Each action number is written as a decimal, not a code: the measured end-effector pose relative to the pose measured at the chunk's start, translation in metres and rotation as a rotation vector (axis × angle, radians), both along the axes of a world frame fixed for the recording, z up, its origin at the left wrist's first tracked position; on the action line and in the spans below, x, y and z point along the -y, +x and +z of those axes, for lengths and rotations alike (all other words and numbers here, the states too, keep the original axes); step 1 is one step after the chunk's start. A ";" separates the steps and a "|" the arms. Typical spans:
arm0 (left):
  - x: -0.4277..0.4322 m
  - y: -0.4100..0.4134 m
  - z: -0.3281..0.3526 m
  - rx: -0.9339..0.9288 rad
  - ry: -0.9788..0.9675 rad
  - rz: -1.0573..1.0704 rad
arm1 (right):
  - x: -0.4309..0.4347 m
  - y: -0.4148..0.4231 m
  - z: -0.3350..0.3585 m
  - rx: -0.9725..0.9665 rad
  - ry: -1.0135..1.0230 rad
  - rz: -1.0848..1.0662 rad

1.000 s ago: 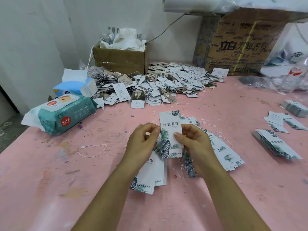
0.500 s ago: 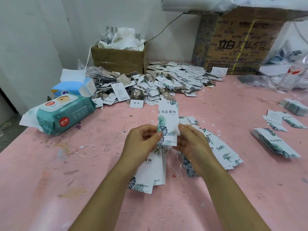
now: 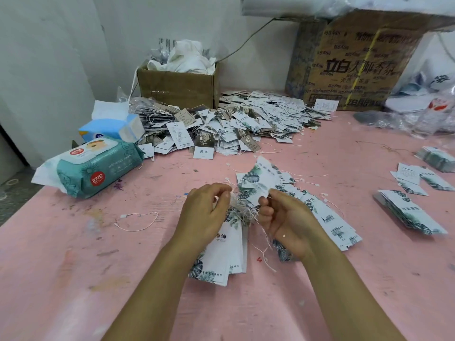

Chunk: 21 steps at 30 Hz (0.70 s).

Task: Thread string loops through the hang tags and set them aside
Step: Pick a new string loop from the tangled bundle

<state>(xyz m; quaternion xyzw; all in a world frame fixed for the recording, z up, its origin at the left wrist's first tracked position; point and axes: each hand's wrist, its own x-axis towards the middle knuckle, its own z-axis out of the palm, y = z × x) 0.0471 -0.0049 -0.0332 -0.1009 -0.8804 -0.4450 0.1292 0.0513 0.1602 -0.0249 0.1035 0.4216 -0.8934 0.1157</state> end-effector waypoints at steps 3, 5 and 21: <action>0.003 -0.004 -0.007 0.104 -0.156 0.047 | -0.003 -0.003 -0.001 0.039 -0.057 -0.032; 0.002 -0.003 -0.009 0.133 -0.237 0.043 | -0.004 -0.003 -0.002 0.054 -0.052 -0.042; -0.002 0.001 -0.002 0.023 -0.030 -0.005 | -0.006 -0.004 0.000 0.048 -0.352 -0.066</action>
